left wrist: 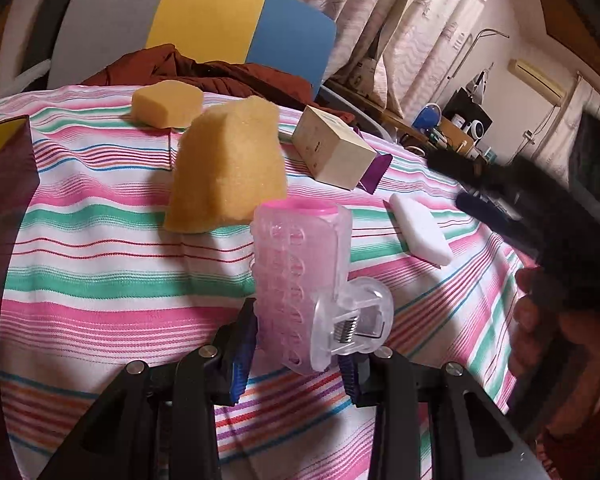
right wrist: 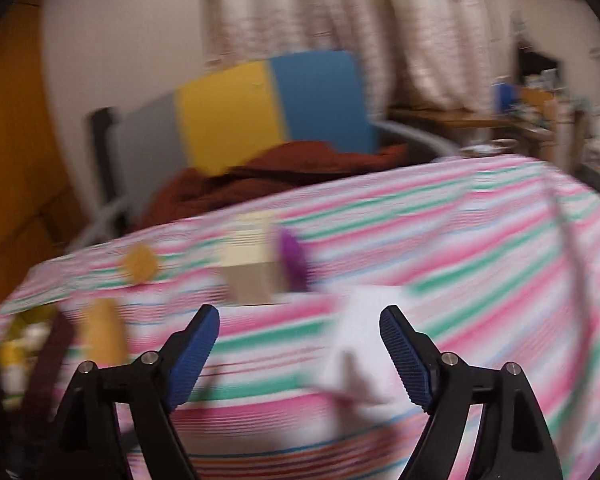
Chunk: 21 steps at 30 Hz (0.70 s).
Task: Organize objects
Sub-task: 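Set the white foam block down and grasp a yellow sponge with the right tool, then carry the pink curler and yellow sponge over the gold tray and open both tools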
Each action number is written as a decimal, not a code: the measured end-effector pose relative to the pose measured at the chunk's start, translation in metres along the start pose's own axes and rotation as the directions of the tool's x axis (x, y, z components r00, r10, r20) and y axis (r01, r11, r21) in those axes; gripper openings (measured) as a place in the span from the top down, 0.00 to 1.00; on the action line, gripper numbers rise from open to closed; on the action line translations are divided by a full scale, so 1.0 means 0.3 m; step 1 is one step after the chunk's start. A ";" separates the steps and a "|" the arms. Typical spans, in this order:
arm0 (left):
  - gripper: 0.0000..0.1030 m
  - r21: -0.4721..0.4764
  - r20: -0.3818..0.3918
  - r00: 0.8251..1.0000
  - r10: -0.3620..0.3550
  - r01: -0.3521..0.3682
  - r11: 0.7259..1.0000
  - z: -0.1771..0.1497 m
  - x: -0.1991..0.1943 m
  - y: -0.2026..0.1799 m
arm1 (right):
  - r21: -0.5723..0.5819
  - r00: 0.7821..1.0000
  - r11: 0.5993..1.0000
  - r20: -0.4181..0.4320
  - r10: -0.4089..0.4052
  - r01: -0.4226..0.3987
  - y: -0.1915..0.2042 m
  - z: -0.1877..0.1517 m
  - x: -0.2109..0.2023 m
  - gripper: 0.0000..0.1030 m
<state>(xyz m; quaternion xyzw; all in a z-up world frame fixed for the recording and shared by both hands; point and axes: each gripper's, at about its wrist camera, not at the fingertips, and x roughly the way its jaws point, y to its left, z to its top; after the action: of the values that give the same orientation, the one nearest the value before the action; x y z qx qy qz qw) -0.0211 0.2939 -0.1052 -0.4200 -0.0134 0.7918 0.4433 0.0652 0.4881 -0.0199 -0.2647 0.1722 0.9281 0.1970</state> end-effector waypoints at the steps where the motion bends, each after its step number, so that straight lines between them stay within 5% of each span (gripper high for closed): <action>1: 0.65 -0.003 0.000 1.000 -0.004 0.004 1.000 0.001 0.001 0.002 | -0.015 0.997 0.998 -0.026 0.069 -0.069 0.044 0.012 0.011 0.18; 5: 0.65 -0.005 0.002 1.000 -0.012 0.012 1.000 -0.003 -0.002 0.011 | -0.040 0.942 0.954 -0.179 0.285 -0.297 0.224 0.047 0.105 0.18; 8: 0.65 -0.005 0.004 1.000 -0.020 0.020 1.000 -0.006 -0.003 0.015 | 0.036 0.887 0.931 -0.295 0.356 -0.362 0.300 0.045 0.205 0.20; 10: 0.65 -0.005 0.004 1.000 -0.023 0.023 1.000 -0.005 -0.001 0.017 | 0.064 0.860 0.924 -0.346 0.376 -0.378 0.331 0.036 0.270 0.32; 12: 0.65 -0.006 0.004 1.000 -0.025 0.025 1.000 -0.004 0.002 0.019 | 0.064 0.846 0.924 -0.383 0.371 -0.376 0.337 0.019 0.320 0.69; 21: 0.65 -0.001 0.005 0.999 -0.032 0.032 0.999 0.005 0.011 0.024 | 0.153 0.921 0.951 -0.249 0.299 -0.267 0.158 -0.001 0.248 0.69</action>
<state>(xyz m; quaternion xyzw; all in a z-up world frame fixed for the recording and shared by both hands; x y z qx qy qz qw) -0.0280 0.2923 -0.1091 -0.4179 -0.0216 0.7856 0.4558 -0.0146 0.4673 -0.0516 -0.3488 0.2875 0.8906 0.0506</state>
